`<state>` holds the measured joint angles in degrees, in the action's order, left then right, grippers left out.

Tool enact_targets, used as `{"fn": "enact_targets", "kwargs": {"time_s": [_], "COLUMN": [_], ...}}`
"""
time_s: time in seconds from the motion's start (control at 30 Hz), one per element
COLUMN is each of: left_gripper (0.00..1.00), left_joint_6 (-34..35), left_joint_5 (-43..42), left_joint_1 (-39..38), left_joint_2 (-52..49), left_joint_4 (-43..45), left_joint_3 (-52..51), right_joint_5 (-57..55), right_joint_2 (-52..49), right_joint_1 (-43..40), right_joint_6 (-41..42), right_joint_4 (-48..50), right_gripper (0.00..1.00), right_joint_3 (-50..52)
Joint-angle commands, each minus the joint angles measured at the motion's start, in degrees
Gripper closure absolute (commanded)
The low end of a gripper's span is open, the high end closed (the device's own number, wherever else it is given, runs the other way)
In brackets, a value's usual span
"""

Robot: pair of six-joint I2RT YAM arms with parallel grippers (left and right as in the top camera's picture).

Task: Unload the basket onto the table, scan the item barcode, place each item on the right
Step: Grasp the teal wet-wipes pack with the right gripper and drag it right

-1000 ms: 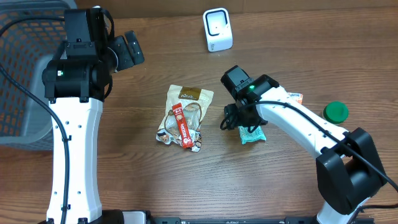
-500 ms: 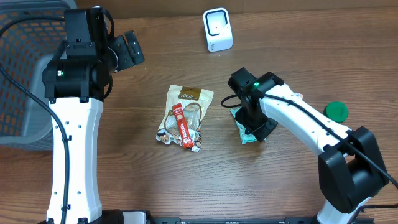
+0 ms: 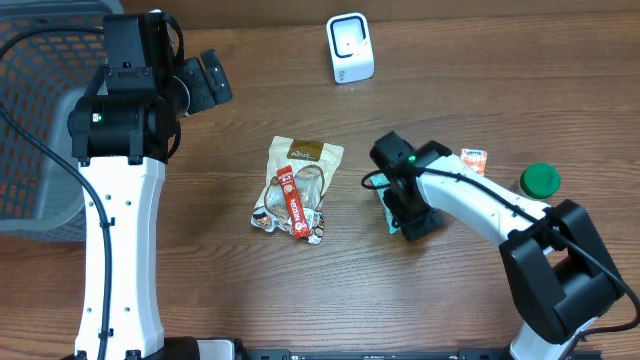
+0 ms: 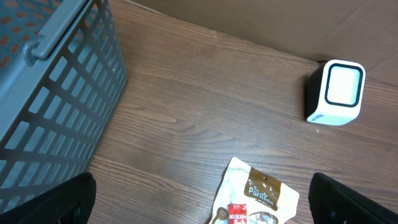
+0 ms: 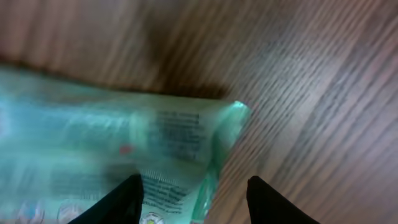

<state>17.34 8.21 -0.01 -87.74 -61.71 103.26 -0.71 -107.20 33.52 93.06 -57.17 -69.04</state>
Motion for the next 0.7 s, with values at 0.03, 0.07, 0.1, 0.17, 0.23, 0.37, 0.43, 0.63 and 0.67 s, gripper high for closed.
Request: {"fn": "enact_targets", "kwargs": {"time_s": [0.03,0.07,0.1,0.17,0.23,0.37,0.43,0.63,0.67], "left_gripper": [0.00,0.00,0.00,0.00,0.00,0.00,0.00,0.00,0.00], "left_joint_6": [-1.07,-1.07,-1.07,-1.07,-1.07,-1.07,-1.07,-1.07,-1.07], "left_joint_5": [0.09,0.09,0.09,0.09,0.09,0.09,0.09,0.09,0.09], "left_joint_1": [0.00,0.00,0.00,0.00,0.00,0.00,0.00,0.00,0.00], "left_joint_2": [0.85,0.85,0.85,0.85,0.85,0.85,0.85,0.85,0.85], "left_joint_4": [0.17,0.17,0.17,0.17,0.17,0.20,0.17,0.20,0.17], "left_joint_3": [0.90,0.90,0.90,0.90,0.90,0.90,0.90,0.90,0.90], "right_joint_5": [-1.14,-1.16,-1.14,-1.68,-3.17,-5.11,-5.27,-6.80,-6.95], "right_joint_2": [1.31,1.31,1.31,1.31,1.31,1.33,1.33,1.33,1.33], "right_joint_1": [0.26,0.26,0.26,0.09,0.11,0.11,0.11,0.11,0.11], "right_joint_6": [4.44,4.42,4.42,4.42,4.39,4.02,2.78,-8.33,-10.51], "right_joint_4": [5.68,8.35,9.51,9.90,8.94,5.25,4.24,5.07,5.20], "right_gripper": [0.44,0.44,0.44,0.46,0.48,0.49,0.49,0.50,0.50], "right_joint_3": [4.68,6.12,6.86,7.52,7.56,7.54,7.54,7.52,7.52]}}
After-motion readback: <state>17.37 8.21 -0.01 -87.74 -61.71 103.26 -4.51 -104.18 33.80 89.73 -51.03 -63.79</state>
